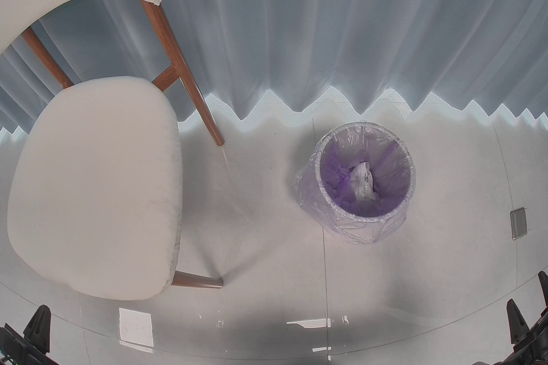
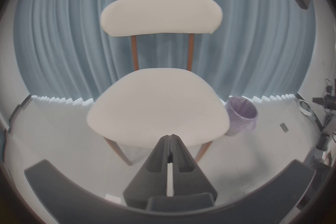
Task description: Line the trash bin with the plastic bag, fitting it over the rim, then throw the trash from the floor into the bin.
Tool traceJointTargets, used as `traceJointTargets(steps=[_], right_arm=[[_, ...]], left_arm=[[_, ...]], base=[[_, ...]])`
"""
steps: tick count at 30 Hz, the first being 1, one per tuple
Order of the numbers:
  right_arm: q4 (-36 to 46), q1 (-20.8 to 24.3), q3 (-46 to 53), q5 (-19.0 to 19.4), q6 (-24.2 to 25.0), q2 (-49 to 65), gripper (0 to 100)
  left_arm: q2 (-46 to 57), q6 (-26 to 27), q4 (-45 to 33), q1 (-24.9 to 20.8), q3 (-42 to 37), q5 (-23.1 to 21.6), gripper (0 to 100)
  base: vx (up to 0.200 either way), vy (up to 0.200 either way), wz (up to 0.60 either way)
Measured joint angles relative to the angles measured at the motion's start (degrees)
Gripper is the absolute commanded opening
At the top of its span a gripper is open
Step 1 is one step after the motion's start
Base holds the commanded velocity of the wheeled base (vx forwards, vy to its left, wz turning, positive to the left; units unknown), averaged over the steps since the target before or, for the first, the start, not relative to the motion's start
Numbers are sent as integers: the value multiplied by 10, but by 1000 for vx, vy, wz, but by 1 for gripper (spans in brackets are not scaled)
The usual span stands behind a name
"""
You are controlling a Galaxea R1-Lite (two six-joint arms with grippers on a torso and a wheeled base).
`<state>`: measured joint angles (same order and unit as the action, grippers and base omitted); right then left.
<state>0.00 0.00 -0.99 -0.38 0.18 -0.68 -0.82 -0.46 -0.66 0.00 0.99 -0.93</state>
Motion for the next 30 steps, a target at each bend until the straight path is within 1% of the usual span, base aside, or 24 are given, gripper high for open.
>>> traceJointTargets(steps=[2,4,11,22,30], right_arm=[[0,0,0,0,0,0,100],[0,0,0,0,0,0,100],[0,0,0,2,0,0,100],[0,0,0,2,0,-1,100],[0,0,0,1,0,-1,100]], left_arm=[[0,8,-5,0,0,-30,0],[0,12,-9,0,0,-44,0],[0,19,-18,0,0,-34,0],[0,20,-18,0,0,-35,0],[0,25,-18,1,0,-36,0]], base=[[0,0,0],[0,0,0],[0,0,0],[0,0,0],[0,-200,0]])
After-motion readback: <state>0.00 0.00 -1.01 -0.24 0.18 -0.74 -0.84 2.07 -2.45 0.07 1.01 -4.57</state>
